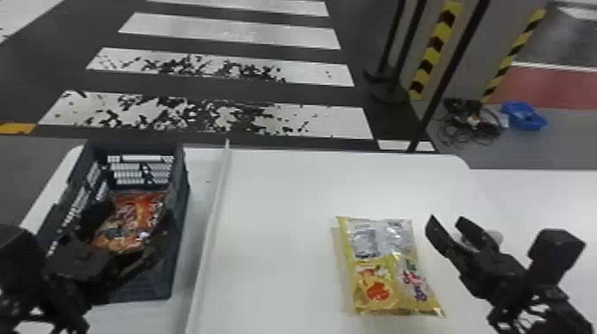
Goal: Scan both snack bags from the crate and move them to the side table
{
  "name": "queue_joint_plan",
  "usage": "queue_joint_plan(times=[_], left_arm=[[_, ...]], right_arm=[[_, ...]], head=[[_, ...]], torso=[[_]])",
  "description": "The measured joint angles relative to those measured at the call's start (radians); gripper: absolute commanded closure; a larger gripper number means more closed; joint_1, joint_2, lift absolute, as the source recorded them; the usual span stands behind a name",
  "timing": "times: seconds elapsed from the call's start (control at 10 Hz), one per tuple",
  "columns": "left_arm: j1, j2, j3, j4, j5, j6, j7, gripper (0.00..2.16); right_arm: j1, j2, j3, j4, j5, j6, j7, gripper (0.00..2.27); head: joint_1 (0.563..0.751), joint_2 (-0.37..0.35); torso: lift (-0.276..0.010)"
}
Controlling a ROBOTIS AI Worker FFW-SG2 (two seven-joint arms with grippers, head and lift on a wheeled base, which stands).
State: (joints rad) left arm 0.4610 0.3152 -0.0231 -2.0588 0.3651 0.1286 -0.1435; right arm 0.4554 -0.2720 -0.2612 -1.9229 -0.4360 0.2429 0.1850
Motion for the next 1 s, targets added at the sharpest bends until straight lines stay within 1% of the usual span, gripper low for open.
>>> queue_joint_plan(times=[0.2,0.3,0.4,0.5,0.6,0.8,1.0], left_arm=[[-0.001,0.004,-0.001,0.009,0.005,0.001,-0.001,0.04],[-0.001,0.007,0.001,0.016,0.010,0.002,0.000,0.04],[-0.001,0.011,0.004,0.025,0.013,0.001,0.000,0.04],[-0.001,0.015,0.009,0.039,0.021,-0.008,-0.003,0.04],[-0.003,0.018,0.012,0.056,0.028,-0.022,-0.005,0.04],[-0.007,0.021,0.014,0.076,0.032,-0.040,-0.005,0.04],[-0.011,0.022,0.014,0.085,0.032,-0.043,-0.006,0.04]], right_arm=[[-0.065,-0.071,-0.048,0.171,0.016,-0.017,0.041,0.00],[-0.092,-0.112,-0.056,0.259,0.023,-0.025,0.060,0.00],[-0.114,-0.149,-0.057,0.335,0.035,-0.035,0.083,0.00],[-0.133,-0.176,-0.058,0.398,0.048,-0.053,0.097,0.00],[-0.156,-0.197,-0.058,0.460,0.057,-0.068,0.125,0.00],[-0.224,-0.227,-0.059,0.599,0.027,-0.092,0.225,0.00],[-0.277,-0.240,-0.049,0.689,0.024,-0.119,0.261,0.03]], head=[[0.695,-0.258],[0.695,-0.296],[0.695,-0.310],[0.695,-0.329],[0.695,-0.344],[0.695,-0.350],[0.695,-0.350]], torso=[[-0.095],[-0.095],[-0.095],[-0.095],[-0.095],[-0.095],[-0.095]])
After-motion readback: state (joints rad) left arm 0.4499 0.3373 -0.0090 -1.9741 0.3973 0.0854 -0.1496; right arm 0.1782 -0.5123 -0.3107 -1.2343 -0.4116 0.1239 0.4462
